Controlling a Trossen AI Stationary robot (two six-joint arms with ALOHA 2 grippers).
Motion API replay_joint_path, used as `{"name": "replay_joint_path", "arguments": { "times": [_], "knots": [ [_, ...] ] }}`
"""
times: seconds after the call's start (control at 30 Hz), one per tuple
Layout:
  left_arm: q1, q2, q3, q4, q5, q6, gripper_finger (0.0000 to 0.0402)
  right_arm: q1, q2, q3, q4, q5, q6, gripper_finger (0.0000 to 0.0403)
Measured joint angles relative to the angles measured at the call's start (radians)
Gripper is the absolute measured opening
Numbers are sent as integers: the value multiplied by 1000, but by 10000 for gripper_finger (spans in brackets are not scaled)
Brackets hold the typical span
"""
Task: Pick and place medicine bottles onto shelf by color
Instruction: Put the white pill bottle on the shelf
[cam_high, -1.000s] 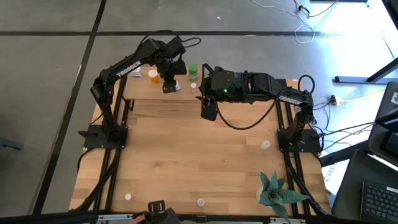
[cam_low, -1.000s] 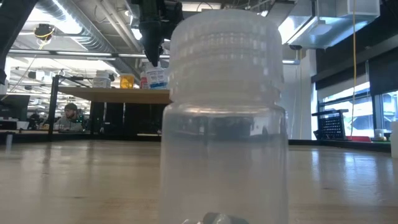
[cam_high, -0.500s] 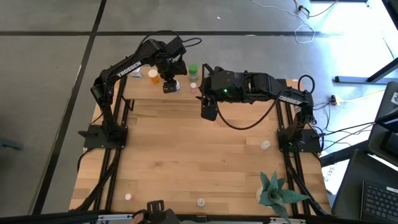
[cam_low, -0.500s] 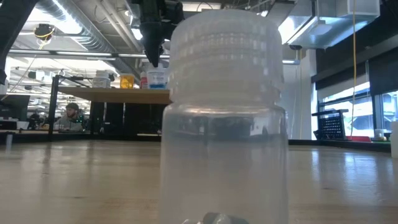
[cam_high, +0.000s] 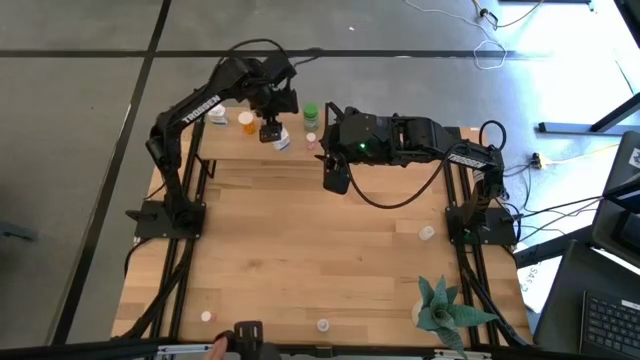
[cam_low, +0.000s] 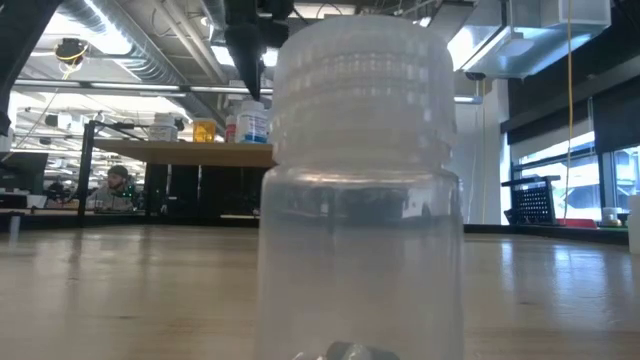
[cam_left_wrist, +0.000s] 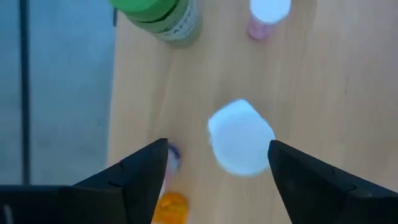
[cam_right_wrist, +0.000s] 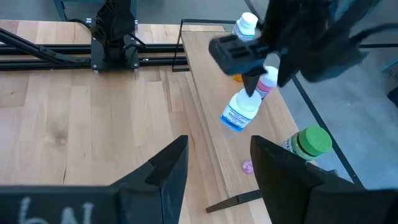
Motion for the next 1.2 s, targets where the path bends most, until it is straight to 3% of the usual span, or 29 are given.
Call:
{"name": "replay_joint_path", "arguments": {
  "times": [0.23,0.37,0.73,0.97,1.2],
  "knots": [
    [-46,-3,109,-128,-42,1,272,0,0,0,0,0,0,175],
    [-80,-18,108,-173,-45,-100,272,0,0,0,0,0,0,175],
    [-178,-93,-34,-169,-87,-364,272,0,0,0,0,0,0,175],
    [-190,-106,-146,-135,-84,-447,270,0,0,0,0,0,0,175],
    [-123,-100,-224,-23,26,-418,251,0,0,0,0,0,0,175]
  ]
}}
